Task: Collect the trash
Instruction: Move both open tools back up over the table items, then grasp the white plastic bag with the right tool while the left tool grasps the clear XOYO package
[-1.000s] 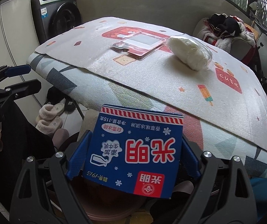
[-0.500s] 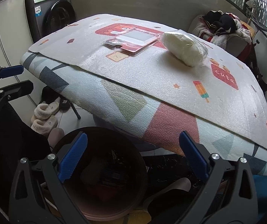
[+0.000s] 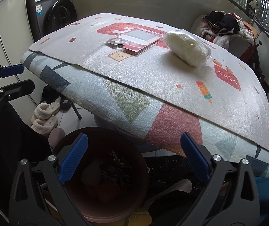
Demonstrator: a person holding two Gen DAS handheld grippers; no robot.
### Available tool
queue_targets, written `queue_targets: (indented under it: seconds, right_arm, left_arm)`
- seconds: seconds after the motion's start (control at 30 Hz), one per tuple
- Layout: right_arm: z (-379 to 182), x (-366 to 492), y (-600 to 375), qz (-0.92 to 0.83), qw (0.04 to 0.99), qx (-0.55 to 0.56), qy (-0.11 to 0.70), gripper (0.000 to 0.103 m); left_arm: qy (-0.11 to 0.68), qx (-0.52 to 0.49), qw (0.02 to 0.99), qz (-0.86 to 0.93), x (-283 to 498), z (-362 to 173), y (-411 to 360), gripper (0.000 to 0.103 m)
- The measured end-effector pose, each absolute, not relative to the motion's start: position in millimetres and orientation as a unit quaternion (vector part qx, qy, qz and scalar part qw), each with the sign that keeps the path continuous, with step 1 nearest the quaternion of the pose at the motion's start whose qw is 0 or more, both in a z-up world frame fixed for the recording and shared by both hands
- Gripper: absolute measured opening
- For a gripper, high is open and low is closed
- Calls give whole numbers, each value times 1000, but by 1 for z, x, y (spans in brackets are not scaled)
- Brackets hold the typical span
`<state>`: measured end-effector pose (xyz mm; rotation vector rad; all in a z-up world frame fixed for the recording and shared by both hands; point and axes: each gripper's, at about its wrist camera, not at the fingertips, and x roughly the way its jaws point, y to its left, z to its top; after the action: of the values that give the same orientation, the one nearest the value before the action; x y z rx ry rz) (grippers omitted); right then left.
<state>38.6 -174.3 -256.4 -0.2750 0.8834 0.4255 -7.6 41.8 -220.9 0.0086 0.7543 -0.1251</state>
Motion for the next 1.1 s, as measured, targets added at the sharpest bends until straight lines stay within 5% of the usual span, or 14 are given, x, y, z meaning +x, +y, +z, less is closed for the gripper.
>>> queue_targets:
  seconds: [0.73,1.1]
  right_arm:
    - [-191,184,-238,150,901,15,408,97]
    - [-235,298,-255,93,857,190,470,97]
  left_arm:
    - [367,-37,927,-67,58,-190,52,94]
    - [372,-27,925,-72,116,-186,51,94]
